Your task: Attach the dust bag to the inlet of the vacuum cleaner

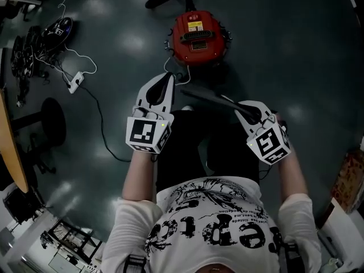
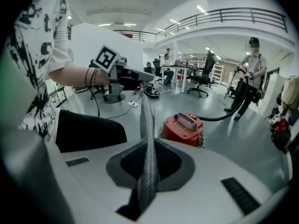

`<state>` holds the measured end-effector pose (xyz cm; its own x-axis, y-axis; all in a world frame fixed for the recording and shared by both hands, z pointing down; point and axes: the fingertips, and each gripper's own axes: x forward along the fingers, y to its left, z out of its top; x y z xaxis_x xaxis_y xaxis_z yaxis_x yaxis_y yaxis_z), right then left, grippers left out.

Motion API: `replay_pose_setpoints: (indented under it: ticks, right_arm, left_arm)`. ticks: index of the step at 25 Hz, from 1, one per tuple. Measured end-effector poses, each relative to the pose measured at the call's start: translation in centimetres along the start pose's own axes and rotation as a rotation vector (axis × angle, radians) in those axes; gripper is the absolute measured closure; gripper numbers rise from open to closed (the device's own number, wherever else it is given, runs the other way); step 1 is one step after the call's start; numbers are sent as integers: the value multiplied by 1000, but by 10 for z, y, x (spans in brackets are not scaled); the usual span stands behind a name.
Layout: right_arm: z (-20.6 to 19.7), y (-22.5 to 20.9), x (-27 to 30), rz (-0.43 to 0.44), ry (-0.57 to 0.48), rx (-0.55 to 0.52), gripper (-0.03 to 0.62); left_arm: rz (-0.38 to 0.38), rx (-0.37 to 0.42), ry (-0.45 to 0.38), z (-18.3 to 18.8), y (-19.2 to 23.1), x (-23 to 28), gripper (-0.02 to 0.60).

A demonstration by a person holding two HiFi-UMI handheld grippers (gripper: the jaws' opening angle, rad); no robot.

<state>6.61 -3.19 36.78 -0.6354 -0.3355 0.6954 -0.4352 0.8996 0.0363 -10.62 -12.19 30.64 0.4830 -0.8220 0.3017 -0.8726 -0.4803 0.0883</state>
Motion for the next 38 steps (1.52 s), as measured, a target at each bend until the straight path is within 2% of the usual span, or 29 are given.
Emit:
replay_pose_setpoints:
  ticks: [2, 4, 9, 12, 16, 23, 28, 31, 34, 38]
  right_arm:
    - [-24, -4, 28, 9, -22, -61, 569]
    - [-45, -9, 55, 7, -41, -112, 569]
    - [-92, -20, 106, -19, -61, -213, 569]
    - [-111, -23, 129, -12, -67, -219, 569]
    - [-126, -26, 145, 24, -53, -186, 569]
    - [-132, -31, 157, 103, -44, -173, 569]
    - [-138, -28, 163, 149, -28, -171, 569]
    - [-142, -29, 166, 155, -22, -192, 569]
    - [-142, -36, 168, 135, -33, -207, 569]
    - [-143, -40, 169, 116, -57, -200, 569]
  left_arm:
    - [-42, -2, -28, -27, 5, 20, 578]
    - [-73, 35, -42, -50, 8, 40, 578]
    - [-38, 127, -106, -95, 26, 67, 578]
    - [-11, 198, -107, -112, 36, 78, 578]
    - [-15, 212, -58, -133, 48, 99, 568]
    - [-35, 376, 1, -139, 67, 161, 445]
    - [-122, 477, 101, -146, 71, 203, 339]
    - [-156, 566, 154, -147, 76, 219, 339]
    - [-181, 610, 178, -145, 78, 229, 339]
    - [-203, 691, 138, -143, 68, 244, 341]
